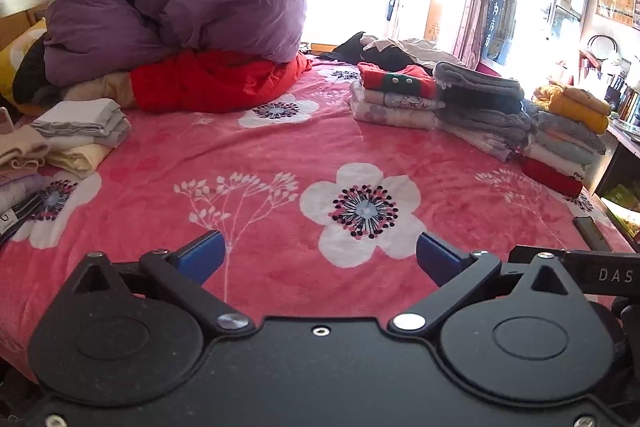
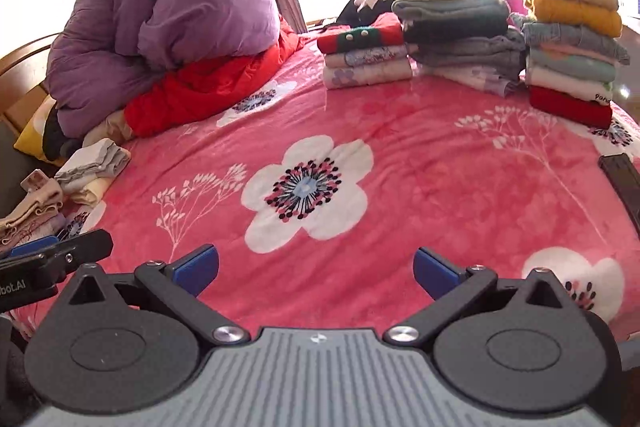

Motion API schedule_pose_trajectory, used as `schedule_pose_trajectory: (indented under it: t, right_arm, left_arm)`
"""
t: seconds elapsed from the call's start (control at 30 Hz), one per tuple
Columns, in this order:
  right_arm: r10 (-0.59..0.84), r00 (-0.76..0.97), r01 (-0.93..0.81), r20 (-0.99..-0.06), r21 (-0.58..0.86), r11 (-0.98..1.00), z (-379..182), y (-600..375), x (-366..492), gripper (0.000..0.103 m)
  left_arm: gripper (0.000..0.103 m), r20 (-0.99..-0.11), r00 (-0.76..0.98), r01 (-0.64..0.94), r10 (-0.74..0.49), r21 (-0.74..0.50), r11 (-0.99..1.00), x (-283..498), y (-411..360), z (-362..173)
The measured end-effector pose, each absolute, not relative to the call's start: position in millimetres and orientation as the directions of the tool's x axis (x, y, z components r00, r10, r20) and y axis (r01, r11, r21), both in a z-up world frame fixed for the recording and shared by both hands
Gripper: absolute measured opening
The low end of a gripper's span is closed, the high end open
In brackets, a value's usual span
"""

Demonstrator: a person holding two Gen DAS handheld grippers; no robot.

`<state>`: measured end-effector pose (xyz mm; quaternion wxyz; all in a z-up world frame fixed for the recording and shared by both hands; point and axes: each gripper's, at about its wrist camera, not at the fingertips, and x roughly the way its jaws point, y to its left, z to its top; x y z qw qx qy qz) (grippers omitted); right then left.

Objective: Fold clothes

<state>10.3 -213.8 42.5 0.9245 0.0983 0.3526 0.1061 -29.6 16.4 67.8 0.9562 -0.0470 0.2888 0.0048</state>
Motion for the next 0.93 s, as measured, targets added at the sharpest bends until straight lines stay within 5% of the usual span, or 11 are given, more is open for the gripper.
schedule_pose_trajectory:
  t: [0.93]
  right_arm:
    - [0.214, 0.776, -0.163, -0.593, 0.139, 0.977, 41.2, -196.0, -11.8, 0.103]
  left_arm:
    - [0.103, -0.605, 0.796, -0.027, -0.033, -0.09, 0.996, -38.2, 0.3, 52.4]
